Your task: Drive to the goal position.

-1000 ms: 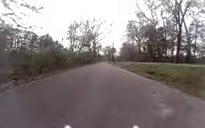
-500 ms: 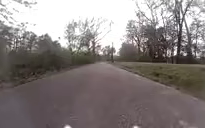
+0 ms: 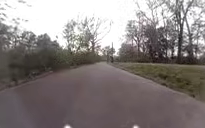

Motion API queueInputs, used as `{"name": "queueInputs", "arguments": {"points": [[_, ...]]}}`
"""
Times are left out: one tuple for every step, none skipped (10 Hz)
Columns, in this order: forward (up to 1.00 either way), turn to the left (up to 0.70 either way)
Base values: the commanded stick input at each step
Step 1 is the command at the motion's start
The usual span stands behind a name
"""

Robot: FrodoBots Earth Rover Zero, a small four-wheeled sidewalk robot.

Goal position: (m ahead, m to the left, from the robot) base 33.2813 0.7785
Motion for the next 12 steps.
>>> {"name": "queueInputs", "arguments": {"points": [[1.00,0.00],[1.00,0.00],[1.00,0.00],[1.00,0.00],[1.00,0.00],[1.00,0.00],[1.00,0.00],[1.00,0.00],[1.00,0.00],[1.00,0.00],[1.00,0.00],[1.00,0.00]]}}
